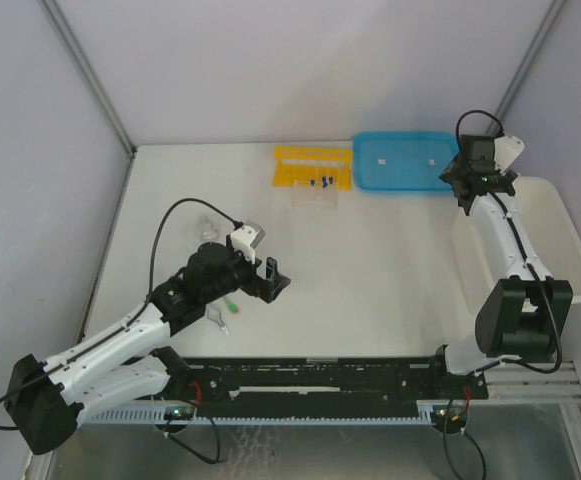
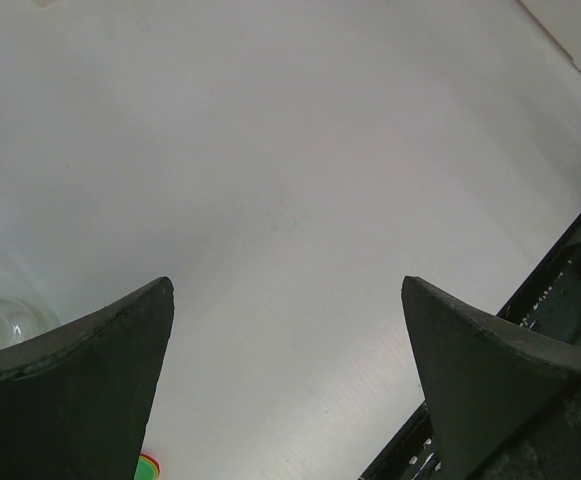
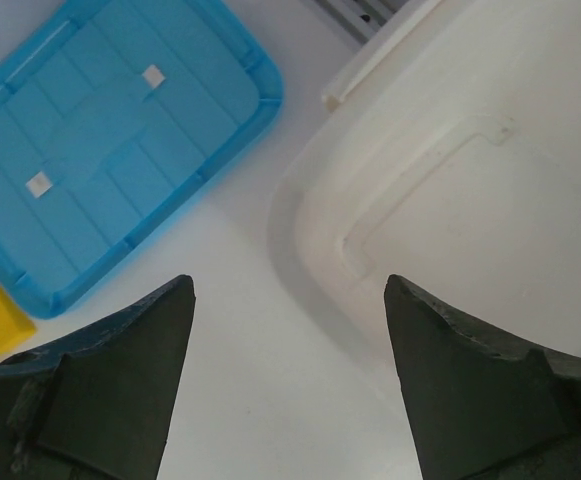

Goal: Organize the chemistry lab equipment
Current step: Move the storage box to the center of the board.

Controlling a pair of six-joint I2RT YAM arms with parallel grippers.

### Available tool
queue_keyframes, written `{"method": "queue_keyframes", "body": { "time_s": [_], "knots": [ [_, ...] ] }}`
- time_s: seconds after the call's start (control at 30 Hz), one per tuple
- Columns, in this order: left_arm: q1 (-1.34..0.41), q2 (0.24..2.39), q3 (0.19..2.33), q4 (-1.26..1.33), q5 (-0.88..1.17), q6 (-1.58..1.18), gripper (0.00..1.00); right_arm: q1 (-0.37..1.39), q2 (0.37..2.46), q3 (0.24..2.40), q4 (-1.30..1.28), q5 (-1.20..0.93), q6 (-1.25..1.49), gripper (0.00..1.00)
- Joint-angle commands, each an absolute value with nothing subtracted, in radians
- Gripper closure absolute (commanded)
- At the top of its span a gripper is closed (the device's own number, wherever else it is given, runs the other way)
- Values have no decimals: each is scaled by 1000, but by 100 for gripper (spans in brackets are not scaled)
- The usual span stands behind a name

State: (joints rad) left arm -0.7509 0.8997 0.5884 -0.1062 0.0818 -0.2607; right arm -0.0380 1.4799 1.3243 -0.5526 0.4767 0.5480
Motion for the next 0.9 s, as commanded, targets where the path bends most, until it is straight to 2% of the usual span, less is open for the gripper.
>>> {"method": "queue_keyframes", "body": {
  "time_s": [0.0,0.13,0.33,0.37,0.43,0.57,0.6,0.87],
  "knots": [
    [-753,882,580,-76,75,-265,0,-90,1508,1367,-546,456,583,24],
    [-754,890,580,-77,66,-264,0,-103,1559,1368,-514,384,571,29],
    [-754,913,583,-80,60,-264,0,-84,1658,1399,-496,269,535,49],
    [-753,915,583,-81,57,-263,0,-70,1668,1401,-496,268,524,54],
    [-754,922,584,-81,56,-264,0,-30,1674,1403,-504,284,511,72],
    [-754,938,594,-85,61,-267,0,81,1647,1402,-552,326,492,98],
    [-754,943,598,-88,63,-266,0,116,1637,1402,-567,344,489,100],
    [-753,953,626,-121,65,-270,0,346,1498,1276,-621,387,457,100]
  ]
}}
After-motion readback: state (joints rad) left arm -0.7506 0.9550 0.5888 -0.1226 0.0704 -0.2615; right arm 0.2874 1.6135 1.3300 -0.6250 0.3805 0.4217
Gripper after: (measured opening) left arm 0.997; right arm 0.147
